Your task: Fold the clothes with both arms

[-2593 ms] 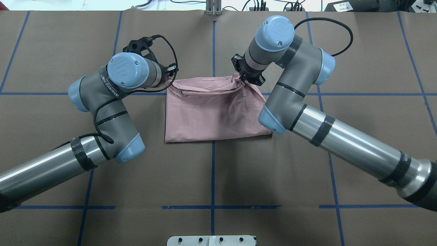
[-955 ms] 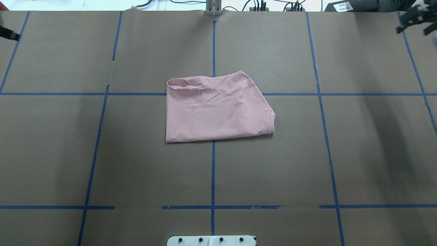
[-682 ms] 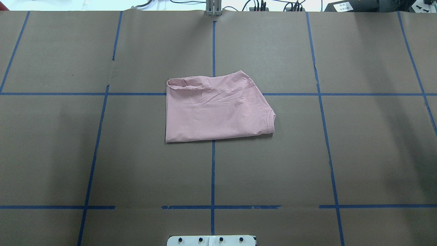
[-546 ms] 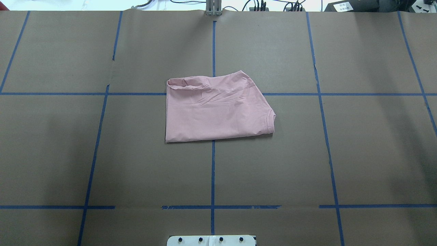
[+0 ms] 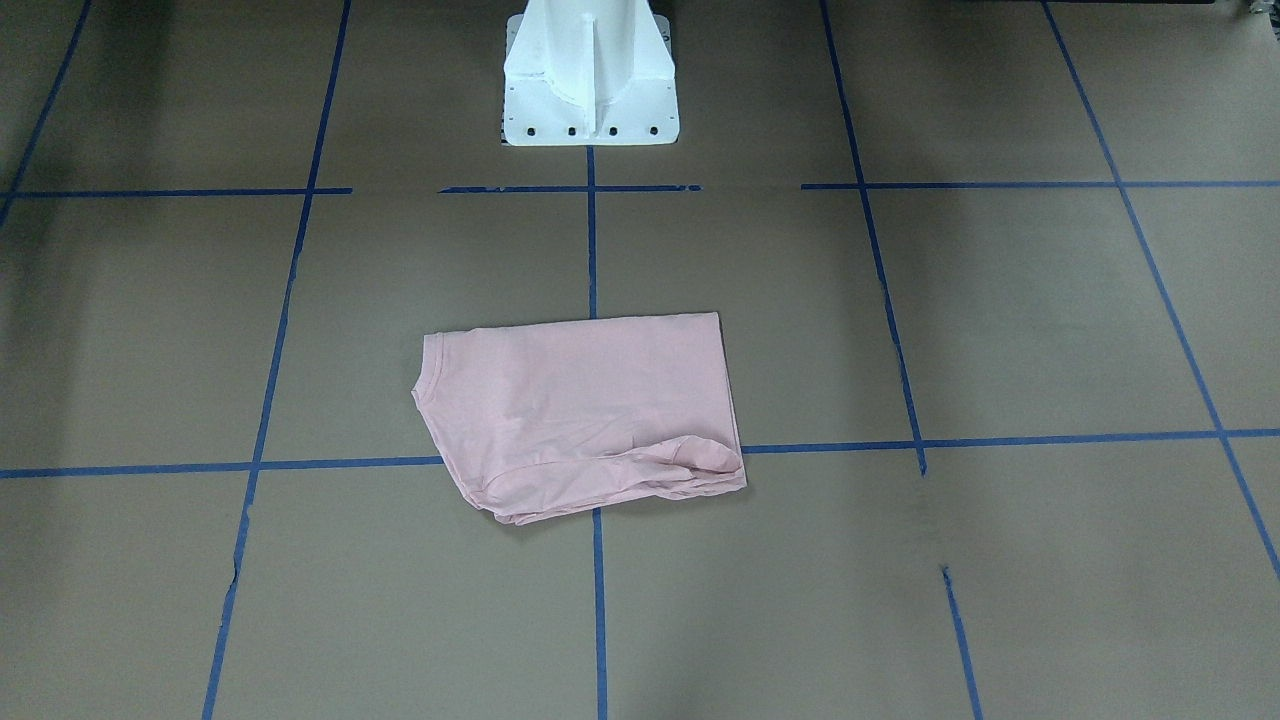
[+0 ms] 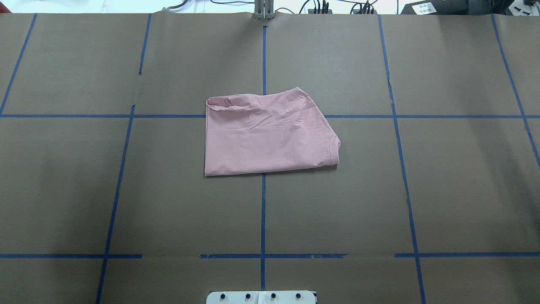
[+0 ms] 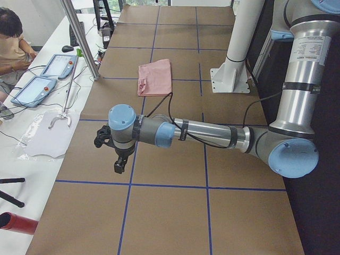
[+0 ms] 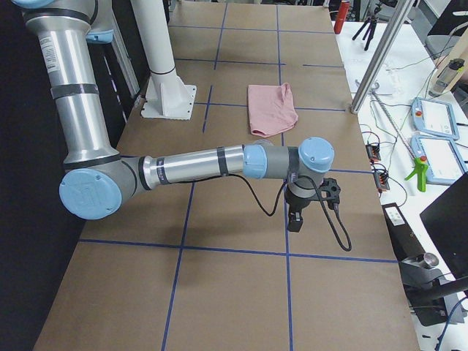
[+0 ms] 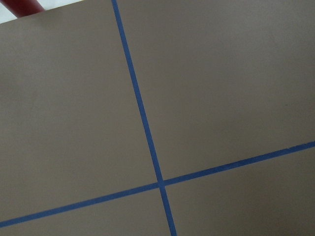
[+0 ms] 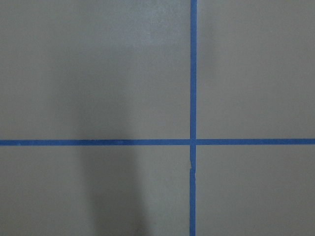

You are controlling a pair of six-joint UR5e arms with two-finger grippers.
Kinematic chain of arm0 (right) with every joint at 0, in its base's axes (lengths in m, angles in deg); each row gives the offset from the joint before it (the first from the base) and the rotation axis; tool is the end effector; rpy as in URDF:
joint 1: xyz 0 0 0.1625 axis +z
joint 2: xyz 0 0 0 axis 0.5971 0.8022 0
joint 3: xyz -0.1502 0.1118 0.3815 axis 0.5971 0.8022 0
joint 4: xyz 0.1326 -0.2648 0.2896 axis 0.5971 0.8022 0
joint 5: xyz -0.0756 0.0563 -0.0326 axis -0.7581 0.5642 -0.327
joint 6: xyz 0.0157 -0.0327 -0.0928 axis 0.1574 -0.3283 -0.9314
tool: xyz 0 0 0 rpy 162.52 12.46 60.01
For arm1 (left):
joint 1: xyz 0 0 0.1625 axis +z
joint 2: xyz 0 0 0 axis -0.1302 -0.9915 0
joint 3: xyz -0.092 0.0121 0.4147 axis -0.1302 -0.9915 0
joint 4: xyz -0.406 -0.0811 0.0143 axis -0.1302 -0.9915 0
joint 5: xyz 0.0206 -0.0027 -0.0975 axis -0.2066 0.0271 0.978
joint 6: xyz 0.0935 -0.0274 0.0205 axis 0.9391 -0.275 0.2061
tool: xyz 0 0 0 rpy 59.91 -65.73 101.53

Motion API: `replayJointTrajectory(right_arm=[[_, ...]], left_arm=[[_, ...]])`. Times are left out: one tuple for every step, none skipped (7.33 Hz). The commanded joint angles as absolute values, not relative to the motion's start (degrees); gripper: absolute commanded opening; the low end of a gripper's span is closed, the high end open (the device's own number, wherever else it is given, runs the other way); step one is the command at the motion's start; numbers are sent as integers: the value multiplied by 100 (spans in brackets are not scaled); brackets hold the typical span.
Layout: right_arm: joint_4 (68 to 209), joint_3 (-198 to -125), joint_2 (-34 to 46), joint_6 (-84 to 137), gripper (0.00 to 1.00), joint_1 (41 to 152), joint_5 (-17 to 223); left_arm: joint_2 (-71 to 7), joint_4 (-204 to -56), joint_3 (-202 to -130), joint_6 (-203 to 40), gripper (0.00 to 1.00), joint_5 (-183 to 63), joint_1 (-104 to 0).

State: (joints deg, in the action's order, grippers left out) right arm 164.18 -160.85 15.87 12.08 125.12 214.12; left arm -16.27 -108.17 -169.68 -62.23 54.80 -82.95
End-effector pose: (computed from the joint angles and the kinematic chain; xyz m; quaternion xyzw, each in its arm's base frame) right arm 0.0491 -0.5597 0.5673 -0.0119 -0.3734 0.0029 0.9276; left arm -0.0654 -0.5270 0.5783 0.1140 0.3851 0.0747 0.9127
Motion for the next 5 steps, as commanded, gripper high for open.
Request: replayJointTrajectory(right_arm=[[16643,-16233,1779,842,100,12490,21358],[16591,-16189,1797,839,100,12490,21375],[16538,-16197,1928,892,100,12482,21375],[16537,-16197,1946,910,100,12481,21384],[16537,-16215,1946,901,100,12473,21410]], left_arm=[[-1103,-10728,-17541,-6237,100,5689,-8296],[-1138,-10693,-17445,-6342,100,5403,-8269],[-1156,-10650,-17557,-6595,100,5034,-8261],[-895,-10597,-17845,-6598,100,5022,-8217],[-857,-10614,-17866,-6624,100,5057,-8199]])
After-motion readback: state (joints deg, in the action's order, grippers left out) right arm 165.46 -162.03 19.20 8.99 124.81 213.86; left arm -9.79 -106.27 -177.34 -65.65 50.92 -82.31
